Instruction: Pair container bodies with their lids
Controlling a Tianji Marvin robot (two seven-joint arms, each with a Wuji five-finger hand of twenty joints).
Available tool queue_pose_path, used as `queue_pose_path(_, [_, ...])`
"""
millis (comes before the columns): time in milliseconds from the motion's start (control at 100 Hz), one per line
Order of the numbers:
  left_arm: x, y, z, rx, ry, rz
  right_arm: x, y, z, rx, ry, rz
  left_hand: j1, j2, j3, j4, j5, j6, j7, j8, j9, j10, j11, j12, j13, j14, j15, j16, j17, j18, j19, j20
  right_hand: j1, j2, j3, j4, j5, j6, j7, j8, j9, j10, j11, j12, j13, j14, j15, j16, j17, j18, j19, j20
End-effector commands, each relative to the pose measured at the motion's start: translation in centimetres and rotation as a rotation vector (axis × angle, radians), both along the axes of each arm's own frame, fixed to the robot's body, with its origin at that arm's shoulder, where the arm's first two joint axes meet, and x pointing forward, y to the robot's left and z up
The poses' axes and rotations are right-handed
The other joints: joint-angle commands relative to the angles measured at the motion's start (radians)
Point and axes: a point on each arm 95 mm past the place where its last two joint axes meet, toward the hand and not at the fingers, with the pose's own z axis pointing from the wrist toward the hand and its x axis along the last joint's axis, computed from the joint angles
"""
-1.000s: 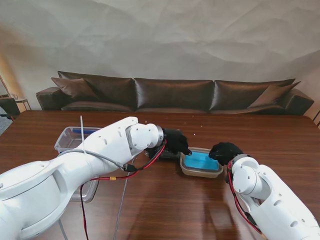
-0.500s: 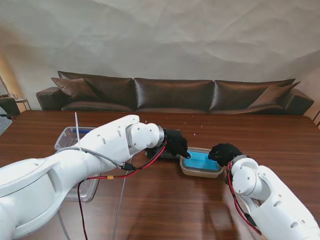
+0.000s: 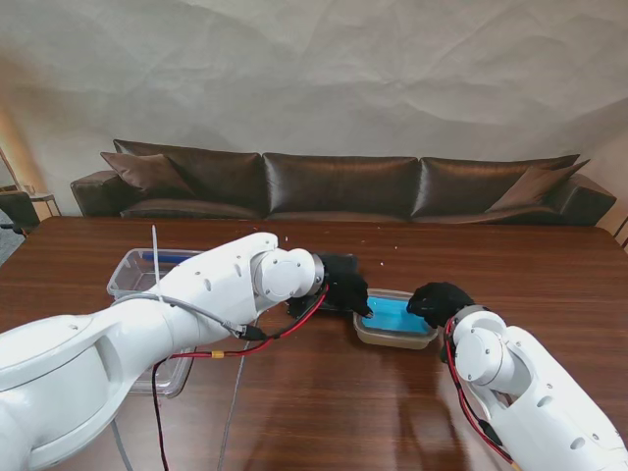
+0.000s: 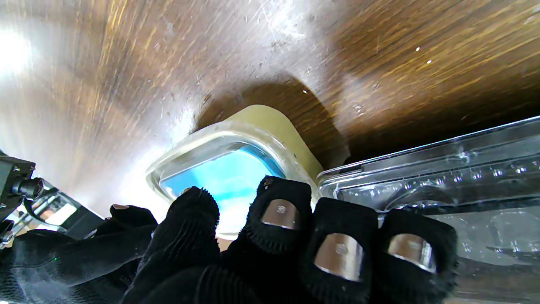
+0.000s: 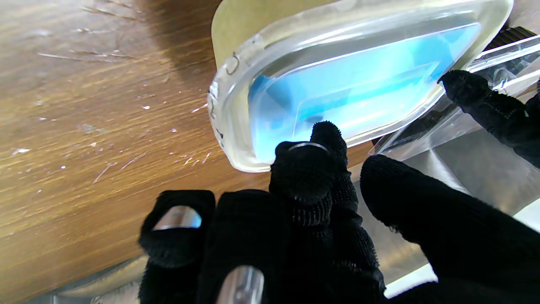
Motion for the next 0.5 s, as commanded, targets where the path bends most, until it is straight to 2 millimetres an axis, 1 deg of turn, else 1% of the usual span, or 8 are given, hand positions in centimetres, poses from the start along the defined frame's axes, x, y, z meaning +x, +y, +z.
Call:
queue_pose_path(0, [-0.32, -0.17, -0.54, 0.025, 0.019, -0.013, -0.29, 0.37, -0.24, 0.004, 0.015, 0.011, -0.003, 0.039, 0.0, -0.007, -0.013, 0.001, -0.016, 0.001, 0.037, -0.019, 0.004, -0.001, 0.03, -0.029, 0.083, -0.01, 0.007, -0.022, 0.129, -0.007, -0.049, -0.005, -0.009, 0.01, 0.002, -0.01, 0.008, -0.009, 0.096, 0.088, 0.017, 0.004, -0.001, -0.137, 0.076, 0.008, 0.4, -0.018, 0.205, -0.012])
queue_pose_path(150, [-0.37, -0.15, -0.69, 0.034, 0.027, -0.017, -0.3, 0.34, -0.29, 0.002, 0.024, 0.014, -0.003, 0.039, 0.0, -0.007, -0.012, 0.001, -0.018, 0.0, 0.038, -0.019, 0.002, 0.002, 0.03, -0.029, 0.082, -0.01, 0.005, -0.023, 0.128, -0.006, -0.049, -0.002, -0.012, 0.009, 0.003, -0.02, 0.008, -0.01, 0.096, 0.087, 0.017, 0.004, -0.001, -0.14, 0.076, 0.008, 0.4, -0.018, 0.205, -0.012])
queue_pose_path(490, [-0.29, -0.1, -0.89, 0.032, 0.036, -0.018, -0.27, 0.28, -0.74, -0.014, 0.057, 0.009, -0.005, 0.042, -0.001, -0.007, -0.008, -0.005, -0.013, 0.002, 0.038, -0.019, -0.003, 0.008, 0.03, -0.028, 0.076, -0.009, -0.003, -0.024, 0.122, -0.002, -0.047, 0.005, -0.014, 0.011, -0.003, -0.002, 0.003, -0.011, 0.096, 0.086, 0.021, 0.006, -0.001, -0.144, 0.076, 0.011, 0.401, -0.025, 0.208, -0.011])
